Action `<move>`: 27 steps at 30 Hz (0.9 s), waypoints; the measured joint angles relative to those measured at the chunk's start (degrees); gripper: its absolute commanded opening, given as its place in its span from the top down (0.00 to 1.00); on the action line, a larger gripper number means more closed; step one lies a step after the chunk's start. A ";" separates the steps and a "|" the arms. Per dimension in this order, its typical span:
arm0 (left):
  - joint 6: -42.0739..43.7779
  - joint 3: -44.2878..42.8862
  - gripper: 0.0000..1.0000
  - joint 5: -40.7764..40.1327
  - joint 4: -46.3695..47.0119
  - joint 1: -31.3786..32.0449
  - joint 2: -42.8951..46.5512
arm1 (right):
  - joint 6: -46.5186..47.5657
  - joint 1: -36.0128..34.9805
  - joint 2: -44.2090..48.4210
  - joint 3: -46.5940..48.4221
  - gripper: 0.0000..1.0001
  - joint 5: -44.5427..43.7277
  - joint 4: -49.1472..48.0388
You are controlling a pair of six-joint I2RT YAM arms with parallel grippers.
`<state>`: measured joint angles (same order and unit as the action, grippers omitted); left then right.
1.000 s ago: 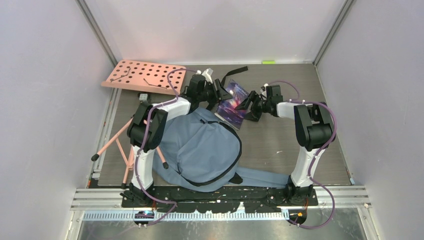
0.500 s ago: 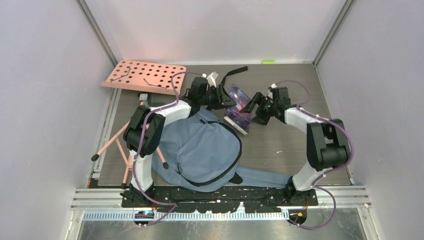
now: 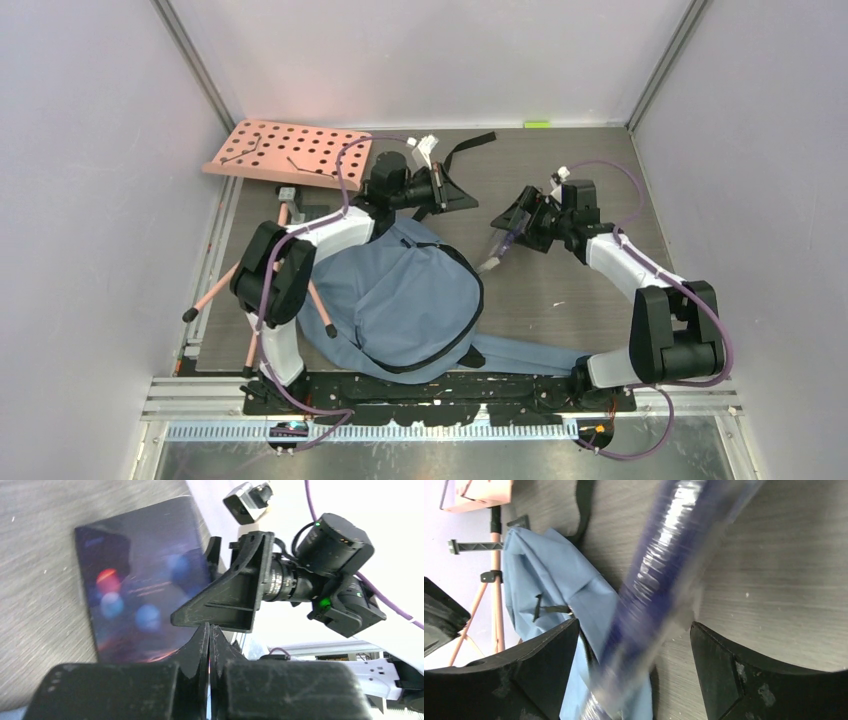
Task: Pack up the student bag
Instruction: Pick up the book from the center of the board.
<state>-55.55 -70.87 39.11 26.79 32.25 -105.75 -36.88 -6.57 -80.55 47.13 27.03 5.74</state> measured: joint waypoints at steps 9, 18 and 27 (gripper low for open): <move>5.07 2.23 0.73 0.63 -4.83 0.24 -3.50 | -2.25 0.35 -0.57 -3.65 0.51 -3.23 0.52; 12.26 4.13 0.35 -0.15 -11.72 0.42 1.77 | -4.09 0.31 0.57 -3.61 0.99 -6.23 2.16; 13.84 4.81 0.28 -0.26 -14.36 0.44 9.90 | -2.01 0.31 4.46 -0.61 0.99 -8.17 9.88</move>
<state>-41.71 -66.06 38.85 12.43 32.69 -95.85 -38.89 -6.26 -76.09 46.52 18.85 15.62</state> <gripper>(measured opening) 0.717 0.290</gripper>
